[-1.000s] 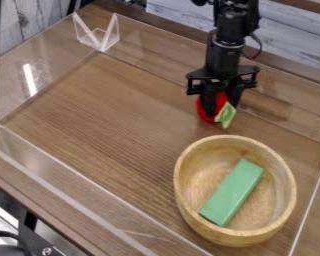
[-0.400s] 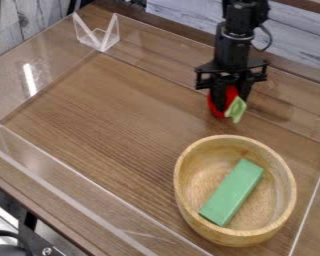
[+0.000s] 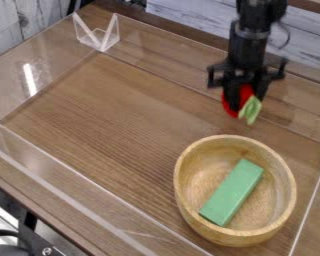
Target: Move the red object to the left side of the table
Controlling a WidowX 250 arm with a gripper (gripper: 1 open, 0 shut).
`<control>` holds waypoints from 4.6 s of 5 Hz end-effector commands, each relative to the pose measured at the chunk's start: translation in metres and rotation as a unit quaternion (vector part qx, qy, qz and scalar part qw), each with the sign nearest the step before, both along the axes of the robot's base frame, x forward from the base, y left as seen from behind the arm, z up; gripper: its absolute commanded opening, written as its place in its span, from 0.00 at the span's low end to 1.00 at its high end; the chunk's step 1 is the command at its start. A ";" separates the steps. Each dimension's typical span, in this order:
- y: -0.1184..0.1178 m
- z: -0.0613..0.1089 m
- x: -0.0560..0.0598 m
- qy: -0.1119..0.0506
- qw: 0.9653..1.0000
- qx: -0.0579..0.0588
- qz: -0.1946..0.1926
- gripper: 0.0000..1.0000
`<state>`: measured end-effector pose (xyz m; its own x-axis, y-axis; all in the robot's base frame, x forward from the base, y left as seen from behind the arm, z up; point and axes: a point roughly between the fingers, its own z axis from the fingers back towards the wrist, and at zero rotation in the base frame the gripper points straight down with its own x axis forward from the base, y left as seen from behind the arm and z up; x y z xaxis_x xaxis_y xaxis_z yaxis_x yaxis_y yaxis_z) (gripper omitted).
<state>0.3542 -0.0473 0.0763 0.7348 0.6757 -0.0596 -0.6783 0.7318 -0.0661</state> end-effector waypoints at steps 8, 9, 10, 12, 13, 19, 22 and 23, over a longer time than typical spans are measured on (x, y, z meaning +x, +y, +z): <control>-0.011 0.057 0.001 -0.024 0.998 0.031 0.054 0.00; -0.014 0.056 0.002 -0.016 0.997 0.039 0.065 0.00; -0.010 0.053 0.000 -0.010 0.998 0.047 0.038 0.00; -0.007 0.038 -0.001 0.004 0.998 0.061 0.016 0.00; -0.008 0.029 -0.002 0.009 0.998 0.063 0.016 0.00; 0.009 0.052 -0.031 0.016 0.998 0.055 -0.037 0.00; 0.055 0.079 -0.046 -0.014 0.999 0.043 -0.004 0.00; 0.055 0.073 -0.049 -0.018 0.998 0.043 -0.031 0.00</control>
<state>0.3033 0.0060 0.1260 0.7750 0.6307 -0.0400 -0.6303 0.7760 0.0235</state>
